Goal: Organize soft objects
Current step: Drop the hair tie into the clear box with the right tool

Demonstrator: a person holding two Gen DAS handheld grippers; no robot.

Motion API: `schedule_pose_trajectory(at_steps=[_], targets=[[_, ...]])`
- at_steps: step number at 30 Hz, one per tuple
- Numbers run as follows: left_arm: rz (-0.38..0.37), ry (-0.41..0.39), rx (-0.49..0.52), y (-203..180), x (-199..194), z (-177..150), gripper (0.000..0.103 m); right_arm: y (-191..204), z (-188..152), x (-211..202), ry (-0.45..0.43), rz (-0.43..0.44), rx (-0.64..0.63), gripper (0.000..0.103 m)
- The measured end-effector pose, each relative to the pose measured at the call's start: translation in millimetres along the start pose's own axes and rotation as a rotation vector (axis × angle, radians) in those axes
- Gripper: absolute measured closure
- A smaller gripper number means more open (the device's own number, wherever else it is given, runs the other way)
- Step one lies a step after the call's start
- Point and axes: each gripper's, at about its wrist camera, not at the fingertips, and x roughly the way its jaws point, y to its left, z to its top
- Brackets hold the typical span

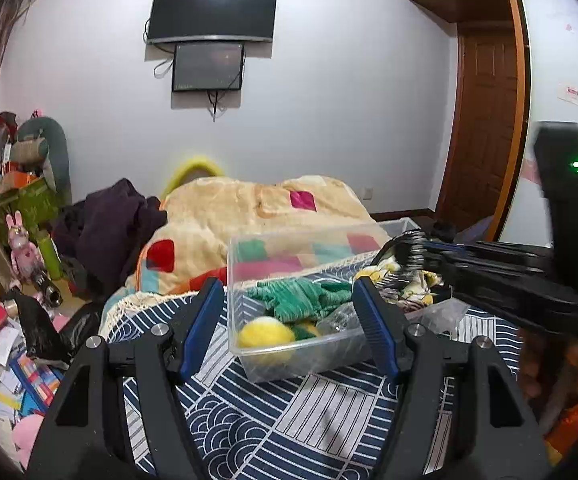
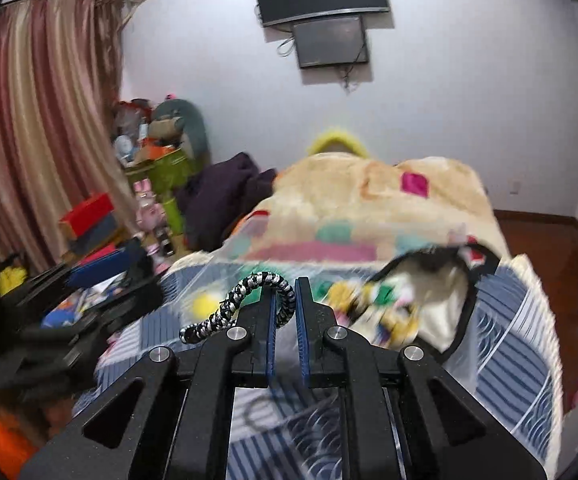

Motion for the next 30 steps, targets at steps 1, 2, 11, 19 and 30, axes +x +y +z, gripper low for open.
schedule_pose_trajectory(at_steps=[1, 2, 11, 19, 30], targets=[[0.001, -0.004, 0.001, -0.6, 0.0, 0.3, 0.036, 0.4, 0.9, 4.8, 0.011, -0.019, -0.003, 0.095], [0.003, -0.005, 0.002, -1.1, 0.0, 0.4, 0.036, -0.5, 1.9, 12.0, 0.031, -0.041, -0.009, 0.095], [-0.004, 0.006, -0.008, -0.8, 2.0, -1.1, 0.036, 1.0, -12.8, 30.1, 0.148, -0.129, -0.151, 0.071], [-0.018, -0.045, 0.003, -9.9, -17.3, 10.3, 0.036, 3.2, -12.8, -14.4, 0.079, -0.108, -0.165, 0.056], [-0.031, -0.144, -0.028, -25.3, -73.5, 27.5, 0.021, 15.4, 12.0, -110.4, -0.174, -0.010, -0.078, 0.036]])
